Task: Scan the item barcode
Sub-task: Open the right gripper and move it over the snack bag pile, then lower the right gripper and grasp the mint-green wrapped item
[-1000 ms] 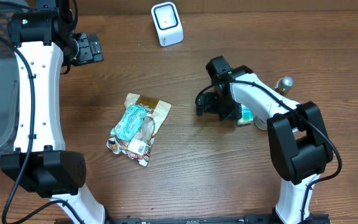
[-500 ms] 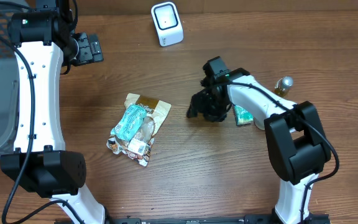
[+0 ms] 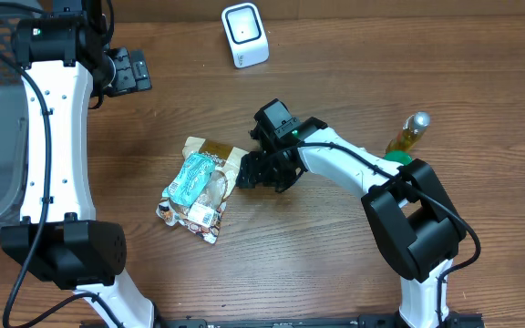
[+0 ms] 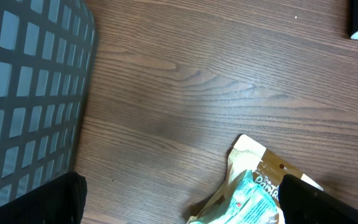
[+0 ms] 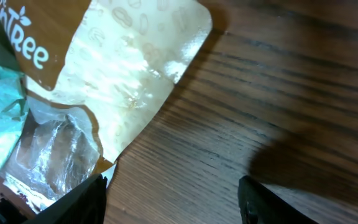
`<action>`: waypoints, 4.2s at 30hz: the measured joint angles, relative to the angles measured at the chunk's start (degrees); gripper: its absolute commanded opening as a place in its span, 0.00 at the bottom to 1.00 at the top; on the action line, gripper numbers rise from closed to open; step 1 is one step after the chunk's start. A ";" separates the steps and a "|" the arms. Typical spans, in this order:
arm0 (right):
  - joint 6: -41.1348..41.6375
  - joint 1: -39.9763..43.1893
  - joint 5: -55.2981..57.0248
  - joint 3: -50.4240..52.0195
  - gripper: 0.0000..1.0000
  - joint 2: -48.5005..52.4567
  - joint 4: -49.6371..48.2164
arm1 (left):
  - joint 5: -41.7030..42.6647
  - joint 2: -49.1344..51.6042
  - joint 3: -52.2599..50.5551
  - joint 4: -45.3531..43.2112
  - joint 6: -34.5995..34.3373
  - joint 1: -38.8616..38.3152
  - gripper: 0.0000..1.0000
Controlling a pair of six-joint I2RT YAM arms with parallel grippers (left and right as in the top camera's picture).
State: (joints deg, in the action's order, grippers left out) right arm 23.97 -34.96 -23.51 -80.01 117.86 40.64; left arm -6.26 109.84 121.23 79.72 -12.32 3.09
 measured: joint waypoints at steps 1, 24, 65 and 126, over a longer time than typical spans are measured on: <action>0.00 0.04 0.09 0.00 0.63 0.00 0.00 | 0.00 0.00 0.00 0.02 0.00 0.00 1.00; -0.35 0.70 3.69 -3.98 0.86 -7.26 -4.61 | 0.00 0.00 0.00 0.02 0.00 0.00 1.00; -8.57 -3.02 1.05 -3.98 1.00 -2.19 -11.50 | 0.00 0.00 0.00 0.00 0.00 0.00 1.00; 31.82 -18.01 27.93 -2.10 0.04 1.79 -21.44 | 0.00 0.00 0.00 0.00 0.00 0.00 1.00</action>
State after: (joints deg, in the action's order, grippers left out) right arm 55.79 -52.97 4.43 -82.11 119.66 19.20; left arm -6.26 109.84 121.23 79.72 -12.32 3.09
